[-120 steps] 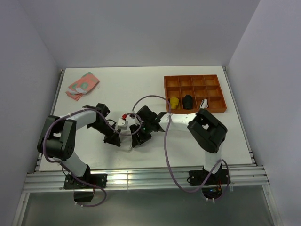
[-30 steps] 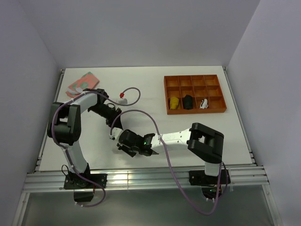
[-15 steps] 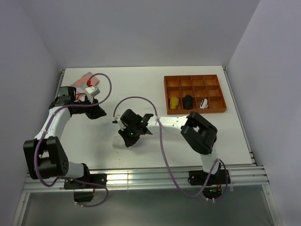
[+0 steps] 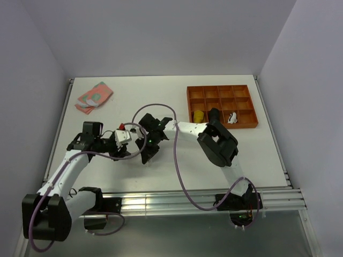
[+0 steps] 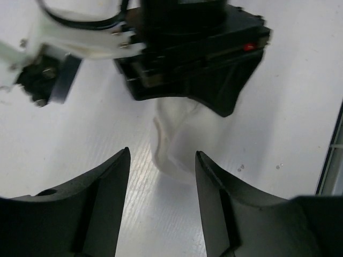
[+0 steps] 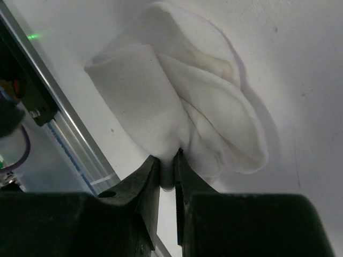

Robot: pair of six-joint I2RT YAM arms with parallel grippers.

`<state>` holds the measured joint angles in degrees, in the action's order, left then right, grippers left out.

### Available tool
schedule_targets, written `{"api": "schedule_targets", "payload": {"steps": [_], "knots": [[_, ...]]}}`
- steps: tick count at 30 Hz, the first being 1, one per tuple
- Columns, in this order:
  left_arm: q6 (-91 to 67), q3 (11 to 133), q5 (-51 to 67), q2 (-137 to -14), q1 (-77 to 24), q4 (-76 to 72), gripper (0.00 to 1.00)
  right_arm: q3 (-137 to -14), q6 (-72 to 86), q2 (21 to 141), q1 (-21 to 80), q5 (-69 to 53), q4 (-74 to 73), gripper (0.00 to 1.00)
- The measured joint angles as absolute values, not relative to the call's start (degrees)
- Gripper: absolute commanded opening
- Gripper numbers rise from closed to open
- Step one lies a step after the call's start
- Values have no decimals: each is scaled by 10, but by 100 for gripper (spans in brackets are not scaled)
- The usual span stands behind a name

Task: Roll the socks
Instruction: Roll the sock at the center of the board.

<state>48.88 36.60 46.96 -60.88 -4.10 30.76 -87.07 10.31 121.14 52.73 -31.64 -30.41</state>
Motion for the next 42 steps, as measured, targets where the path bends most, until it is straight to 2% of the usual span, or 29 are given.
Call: {"api": "schedule_targets", "payload": {"steps": [3,17,27,36,39,42], "knots": [[501,350,460,-590,-77,302,57,-871,109,1214,521,-335,-309,12],[521,350,442,-690,-147,296,57,-882,124,1232,511,-369,-313,12],[520,350,431,-722,-157,281,57,-882,128,1233,507,-376,-312,12],[514,350,422,-754,-164,262,50,-876,144,1236,505,-391,-299,12],[511,350,422,-763,-164,259,44,-868,155,1236,503,-397,-286,12],[508,352,425,-781,-164,262,33,-854,167,1234,502,-403,-267,17]]}}
